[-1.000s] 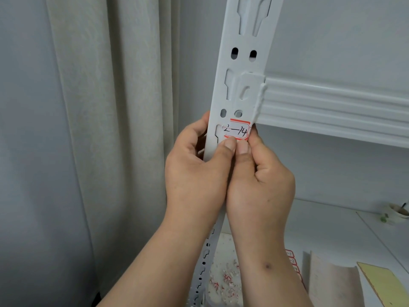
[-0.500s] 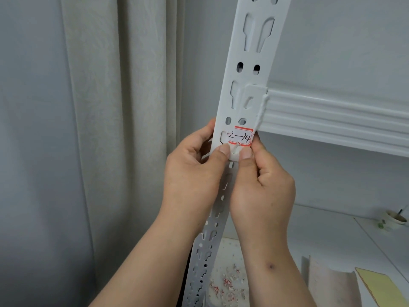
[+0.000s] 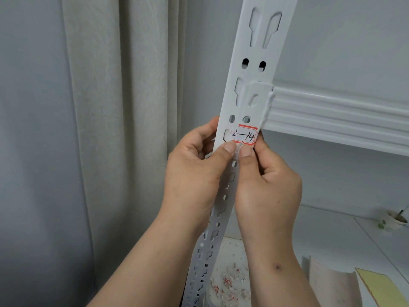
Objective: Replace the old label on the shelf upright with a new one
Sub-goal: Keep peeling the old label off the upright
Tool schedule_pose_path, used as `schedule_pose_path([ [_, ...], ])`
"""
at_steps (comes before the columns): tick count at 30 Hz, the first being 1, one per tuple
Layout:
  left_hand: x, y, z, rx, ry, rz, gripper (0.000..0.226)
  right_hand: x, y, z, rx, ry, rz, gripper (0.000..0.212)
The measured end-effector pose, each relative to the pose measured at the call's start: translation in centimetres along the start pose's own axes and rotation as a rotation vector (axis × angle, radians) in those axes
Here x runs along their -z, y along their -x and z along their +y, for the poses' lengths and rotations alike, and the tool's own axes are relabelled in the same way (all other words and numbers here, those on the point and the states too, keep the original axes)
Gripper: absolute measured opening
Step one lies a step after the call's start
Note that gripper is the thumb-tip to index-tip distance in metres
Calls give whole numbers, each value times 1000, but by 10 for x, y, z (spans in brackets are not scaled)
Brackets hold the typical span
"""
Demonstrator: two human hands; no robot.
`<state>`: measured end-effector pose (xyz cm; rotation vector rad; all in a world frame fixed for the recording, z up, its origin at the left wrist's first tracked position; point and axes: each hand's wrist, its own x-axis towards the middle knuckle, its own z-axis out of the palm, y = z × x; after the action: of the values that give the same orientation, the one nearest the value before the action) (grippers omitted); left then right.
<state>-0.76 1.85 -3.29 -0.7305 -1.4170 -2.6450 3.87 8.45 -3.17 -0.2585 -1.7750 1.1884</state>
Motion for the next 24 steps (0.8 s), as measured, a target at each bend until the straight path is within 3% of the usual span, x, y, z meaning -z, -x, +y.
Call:
schedule_pose_path([
  [12,-5,1,-2,-3,-65,14,30,-2,2,0,5,-17,9,31],
  [24,-2,5,0,7,-75,11,38,3,-1,-2,-9,-77,-11,30],
])
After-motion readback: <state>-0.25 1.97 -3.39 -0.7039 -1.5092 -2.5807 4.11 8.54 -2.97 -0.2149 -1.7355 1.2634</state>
